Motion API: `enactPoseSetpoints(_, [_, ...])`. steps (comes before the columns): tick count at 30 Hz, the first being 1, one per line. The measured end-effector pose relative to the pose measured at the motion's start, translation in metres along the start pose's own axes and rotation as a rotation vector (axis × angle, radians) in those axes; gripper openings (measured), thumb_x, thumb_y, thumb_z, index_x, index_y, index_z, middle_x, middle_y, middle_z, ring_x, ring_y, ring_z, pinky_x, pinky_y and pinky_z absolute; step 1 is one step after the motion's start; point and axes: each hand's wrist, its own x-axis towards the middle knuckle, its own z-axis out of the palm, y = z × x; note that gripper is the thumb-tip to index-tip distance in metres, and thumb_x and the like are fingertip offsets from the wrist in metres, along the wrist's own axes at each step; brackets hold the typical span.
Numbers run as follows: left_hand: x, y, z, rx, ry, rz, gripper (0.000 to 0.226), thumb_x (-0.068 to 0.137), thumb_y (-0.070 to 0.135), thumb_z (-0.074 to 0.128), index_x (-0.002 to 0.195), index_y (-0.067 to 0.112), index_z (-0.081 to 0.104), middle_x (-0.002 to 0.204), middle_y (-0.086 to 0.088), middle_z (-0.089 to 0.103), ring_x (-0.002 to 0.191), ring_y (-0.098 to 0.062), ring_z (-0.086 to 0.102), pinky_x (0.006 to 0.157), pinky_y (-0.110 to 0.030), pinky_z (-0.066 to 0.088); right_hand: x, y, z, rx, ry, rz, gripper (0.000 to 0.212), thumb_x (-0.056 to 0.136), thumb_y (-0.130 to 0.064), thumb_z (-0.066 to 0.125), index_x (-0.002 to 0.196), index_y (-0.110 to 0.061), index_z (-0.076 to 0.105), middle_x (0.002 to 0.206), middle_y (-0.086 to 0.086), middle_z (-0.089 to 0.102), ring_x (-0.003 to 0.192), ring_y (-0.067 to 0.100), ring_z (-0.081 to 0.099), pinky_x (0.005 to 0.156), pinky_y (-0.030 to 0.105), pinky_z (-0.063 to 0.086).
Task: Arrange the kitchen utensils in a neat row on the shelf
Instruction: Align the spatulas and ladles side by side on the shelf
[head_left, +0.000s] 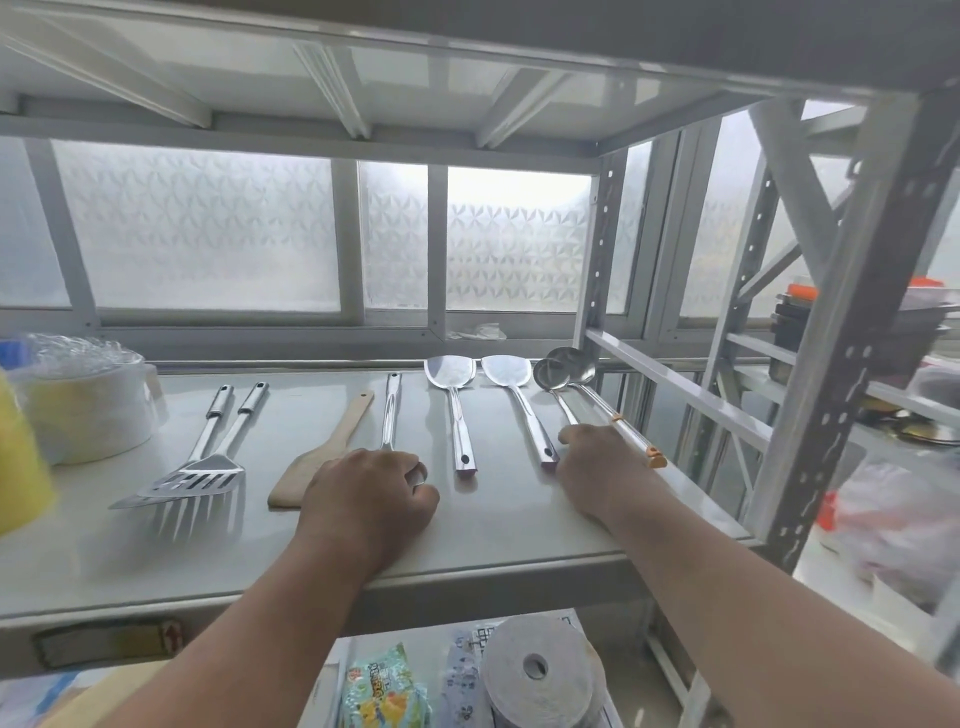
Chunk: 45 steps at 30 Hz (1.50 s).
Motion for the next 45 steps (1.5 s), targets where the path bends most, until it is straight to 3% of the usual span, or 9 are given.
enactPoseSetpoints(5, [-0.003,0.001,-0.002,0.013,0.015,-0.003,0.029,0.088,0.040,0.053,0.071,0.017,0.052,0.071,0.001,0.059,0.078,-0.024,0.054,0.069,-0.036,0.034,-0.003,0.005,0.002,-0.017,0.023,-0.005,0.028,0.096,-0.008,0.044,0.116,-0.015,0.063,0.116,0.009,0.062,0.117,0.027,0.055,0.081,0.028,0.036])
enactPoseSetpoints(9, [-0.003,0.002,-0.003,0.015,0.017,-0.006,0.030,0.088,0.039,0.053,0.072,0.015,0.053,0.071,0.000,0.059,0.077,-0.023,0.054,0.068,-0.036,0.034,-0.009,0.007,0.004,0.009,0.063,0.003,0.025,0.093,-0.013,0.051,0.112,-0.018,0.066,0.111,0.010,0.065,0.111,0.028,0.059,0.083,0.030,0.042])
enactPoseSetpoints(15, [-0.005,0.004,-0.006,0.018,0.020,-0.016,0.030,0.090,0.040,0.054,0.072,0.016,0.052,0.071,0.003,0.058,0.078,-0.023,0.054,0.069,-0.035,0.033,-0.018,0.008,-0.001,0.049,0.261,-0.047,0.030,0.080,-0.003,0.051,0.103,-0.009,0.070,0.099,0.012,0.067,0.102,0.032,0.059,0.083,0.035,0.048])
enactPoseSetpoints(19, [-0.007,0.005,-0.007,0.019,0.028,-0.016,0.030,0.090,0.040,0.054,0.072,0.016,0.053,0.070,0.002,0.058,0.078,-0.022,0.055,0.065,-0.035,0.032,-0.020,0.007,-0.001,0.015,0.177,0.005,0.017,0.079,-0.005,0.051,0.088,-0.011,0.064,0.090,0.012,0.064,0.098,0.032,0.060,0.073,0.031,0.044])
enactPoseSetpoints(21, [-0.008,0.004,-0.008,0.010,0.035,-0.020,0.030,0.089,0.040,0.054,0.072,0.015,0.053,0.070,0.001,0.059,0.076,-0.022,0.056,0.061,-0.033,0.031,-0.021,0.005,-0.003,0.017,0.145,0.045,0.019,0.081,-0.004,0.050,0.090,-0.011,0.066,0.092,0.013,0.065,0.097,0.032,0.062,0.070,0.029,0.044])
enactPoseSetpoints(27, [-0.008,0.005,-0.008,0.004,0.040,-0.022,0.030,0.087,0.039,0.054,0.072,0.013,0.051,0.067,0.000,0.058,0.072,-0.021,0.055,0.057,-0.031,0.029,-0.022,0.004,0.000,-0.042,0.227,0.031,0.021,0.088,-0.011,0.054,0.102,-0.003,0.068,0.105,0.011,0.059,0.106,0.029,0.059,0.085,0.030,0.046])
enactPoseSetpoints(38, [-0.007,0.003,-0.006,0.002,0.035,-0.022,0.030,0.087,0.039,0.053,0.072,0.014,0.052,0.069,0.001,0.060,0.074,-0.021,0.057,0.059,-0.031,0.030,-0.020,0.006,0.005,-0.068,0.244,0.053,0.021,0.086,-0.015,0.055,0.100,-0.005,0.068,0.103,0.010,0.063,0.103,0.029,0.062,0.084,0.032,0.048])
enactPoseSetpoints(45, [-0.006,0.001,-0.003,0.002,0.037,-0.017,0.030,0.086,0.041,0.052,0.071,0.014,0.052,0.069,0.000,0.060,0.074,-0.023,0.058,0.061,-0.033,0.031,-0.012,0.010,0.010,-0.062,0.188,0.067,0.020,0.085,-0.009,0.053,0.096,-0.008,0.069,0.098,0.013,0.067,0.096,0.029,0.064,0.070,0.027,0.041])
